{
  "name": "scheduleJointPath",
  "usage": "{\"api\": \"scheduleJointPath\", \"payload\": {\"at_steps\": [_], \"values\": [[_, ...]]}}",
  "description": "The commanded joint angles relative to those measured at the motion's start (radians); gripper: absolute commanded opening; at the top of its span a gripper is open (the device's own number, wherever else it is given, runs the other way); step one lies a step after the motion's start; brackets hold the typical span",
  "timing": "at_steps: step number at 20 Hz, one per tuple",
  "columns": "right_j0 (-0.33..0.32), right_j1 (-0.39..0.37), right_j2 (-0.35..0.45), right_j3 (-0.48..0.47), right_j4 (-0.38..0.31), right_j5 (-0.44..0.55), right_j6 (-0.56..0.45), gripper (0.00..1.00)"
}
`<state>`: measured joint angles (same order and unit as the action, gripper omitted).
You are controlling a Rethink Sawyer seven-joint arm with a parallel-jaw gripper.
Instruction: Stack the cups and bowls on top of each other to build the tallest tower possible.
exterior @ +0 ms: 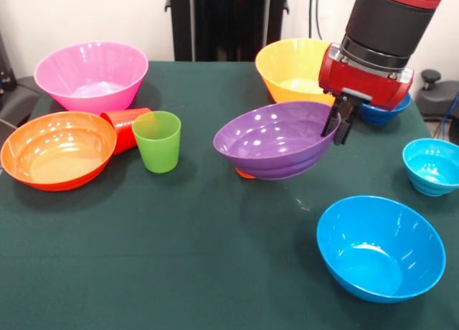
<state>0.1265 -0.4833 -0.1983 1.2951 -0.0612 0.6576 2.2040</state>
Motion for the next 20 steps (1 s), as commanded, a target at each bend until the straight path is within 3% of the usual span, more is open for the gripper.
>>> {"api": "scheduleJointPath", "payload": {"at_steps": [1,3,11,20], "values": [[-0.056,-0.018,0.091,0.030,0.016,0.105,-0.001,0.00],[-0.058,0.005,0.096,-0.017,0.023,0.135,0.003,0.00],[-0.057,0.163,0.098,-0.360,0.033,0.286,0.031,0.00],[-0.061,0.258,0.127,-0.597,0.046,0.426,-0.020,0.00]]}}
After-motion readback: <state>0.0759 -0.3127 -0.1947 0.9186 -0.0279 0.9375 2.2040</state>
